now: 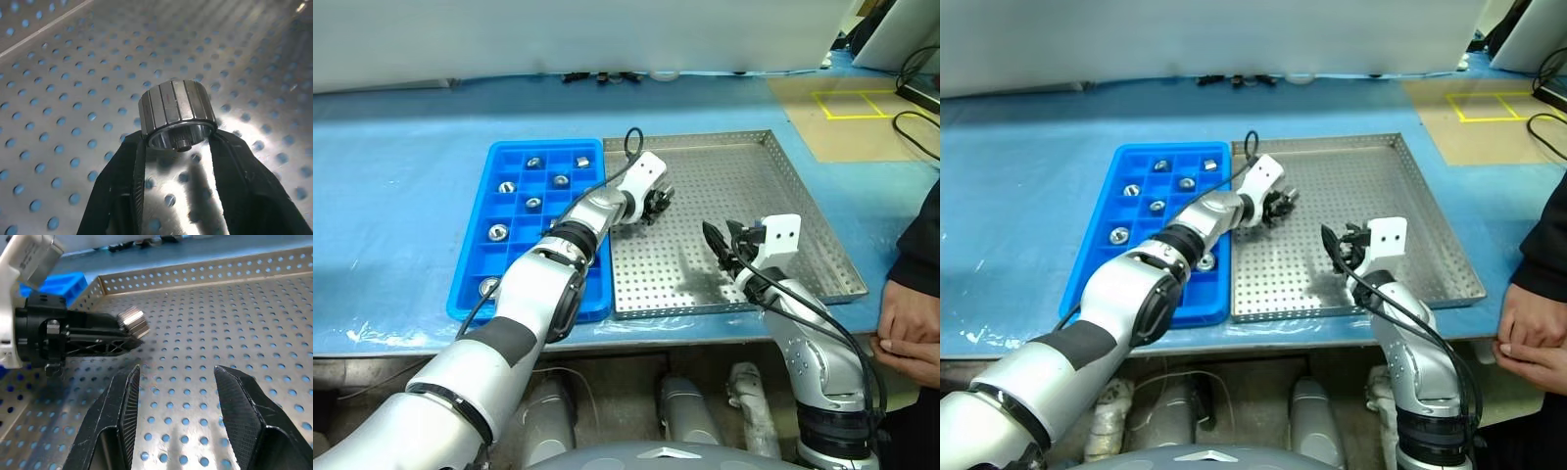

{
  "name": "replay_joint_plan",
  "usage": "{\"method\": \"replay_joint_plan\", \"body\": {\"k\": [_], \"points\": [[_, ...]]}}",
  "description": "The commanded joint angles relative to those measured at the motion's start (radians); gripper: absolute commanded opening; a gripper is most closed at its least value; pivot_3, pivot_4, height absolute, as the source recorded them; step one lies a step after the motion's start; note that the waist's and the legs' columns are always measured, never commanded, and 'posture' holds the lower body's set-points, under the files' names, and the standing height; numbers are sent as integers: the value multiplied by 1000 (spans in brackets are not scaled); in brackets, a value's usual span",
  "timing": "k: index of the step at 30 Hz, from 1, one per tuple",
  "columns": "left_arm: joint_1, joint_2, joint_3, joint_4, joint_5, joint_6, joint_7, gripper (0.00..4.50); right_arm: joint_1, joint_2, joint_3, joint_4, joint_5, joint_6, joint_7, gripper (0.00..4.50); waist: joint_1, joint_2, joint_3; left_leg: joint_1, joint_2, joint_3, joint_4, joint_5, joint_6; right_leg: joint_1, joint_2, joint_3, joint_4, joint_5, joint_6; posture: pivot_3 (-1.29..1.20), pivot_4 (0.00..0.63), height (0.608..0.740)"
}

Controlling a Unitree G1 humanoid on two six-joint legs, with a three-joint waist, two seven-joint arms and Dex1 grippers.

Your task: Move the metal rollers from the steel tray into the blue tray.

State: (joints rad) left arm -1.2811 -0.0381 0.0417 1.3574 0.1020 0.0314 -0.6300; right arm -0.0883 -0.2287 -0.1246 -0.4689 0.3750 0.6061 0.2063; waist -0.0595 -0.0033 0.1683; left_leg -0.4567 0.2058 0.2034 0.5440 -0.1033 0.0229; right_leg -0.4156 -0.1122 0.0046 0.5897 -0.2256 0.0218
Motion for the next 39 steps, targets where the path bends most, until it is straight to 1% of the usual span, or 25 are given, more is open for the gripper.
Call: {"method": "replay_joint_plan", "body": {"k": [1,6,8,9,11,14,15,18,21,24,26,29,33,37,39], "points": [[-85,56,76,-87,-105,-49,-163,1577,-65,-26,-8,-62,57,18,43,2534,0,0,0,0,0,0,0,0,-1,0,0,0,0,0,-1,-457,150,740],[-81,195,115,-193,-208,0,-473,1577,-184,-84,24,-17,94,49,134,2534,11,1,0,5,1,1,-1,-1,-4,2,0,1,1,1,-1,-369,150,740],[-43,260,108,-265,-234,43,-575,1577,-241,-101,45,20,103,52,180,2534,23,2,1,5,1,1,-2,0,-4,2,1,2,2,1,-1,-301,150,740],[-17,291,102,-306,-243,68,-610,1577,-270,-108,59,41,102,48,204,2534,27,3,1,6,2,1,-2,1,-2,1,1,2,2,1,-1,-301,150,740],[57,351,91,-421,-263,123,-656,1577,-327,-109,82,91,100,41,240,2534,46,3,1,6,3,1,-3,2,-3,1,1,1,2,1,-1,-215,150,740],[217,448,88,-672,-311,259,-686,1577,-410,-100,124,170,94,24,303,2534,72,4,2,5,3,1,-4,2,-4,0,1,-1,6,0,-1,-122,150,740],[291,483,90,-787,-336,314,-688,1577,-434,-94,140,196,97,20,329,2534,84,4,2,5,2,2,-3,2,-4,-2,1,0,8,0,-2,-83,150,740],[467,560,107,-1044,-393,417,-665,1577,-475,-82,175,249,96,7,389,2534,118,4,2,3,3,1,-3,3,-6,-6,1,-3,16,-3,-6,-12,150,740],[621,628,134,-1222,-444,474,-644,1577,-496,-69,201,288,93,0,432,2534,159,4,2,2,5,-1,-3,3,-12,-6,2,-6,17,-3,-7,26,150,740],[782,690,158,-1343,-485,518,-633,1577,-507,-51,224,321,87,-7,459,2534,169,4,2,4,5,-1,-4,5,-15,-5,2,-6,19,-3,-6,87,150,740],[861,709,153,-1395,-500,528,-619,1577,-509,-42,232,332,85,-9,469,2534,173,4,2,5,5,-2,-5,7,-18,-5,2,-6,19,-3,-6,99,150,740],[926,717,146,-1437,-519,540,-591,1577,-507,-33,241,337,82,-6,476,2534,182,4,2,8,6,-2,-10,10,-23,-6,1,-4,21,-3,-5,101,150,740],[991,722,112,-1428,-501,511,-573,1577,-488,-30,242,319,83,3,468,2534,186,4,2,13,8,-2,-17,14,-30,-7,3,-3,26,-3,-5,82,150,740],[990,724,98,-1388,-502,493,-559,1577,-470,-32,241,302,82,9,454,2534,183,4,2,14,9,-2,-18,16,-32,-8,6,-3,27,-3,-5,62,150,740],[960,716,92,-1346,-495,479,-539,1577,-455,-34,240,289,80,12,444,2534,182,4,2,14,9,-2,-18,16,-33,-8,6,-2,27,-3,-5,50,150,740]]}}
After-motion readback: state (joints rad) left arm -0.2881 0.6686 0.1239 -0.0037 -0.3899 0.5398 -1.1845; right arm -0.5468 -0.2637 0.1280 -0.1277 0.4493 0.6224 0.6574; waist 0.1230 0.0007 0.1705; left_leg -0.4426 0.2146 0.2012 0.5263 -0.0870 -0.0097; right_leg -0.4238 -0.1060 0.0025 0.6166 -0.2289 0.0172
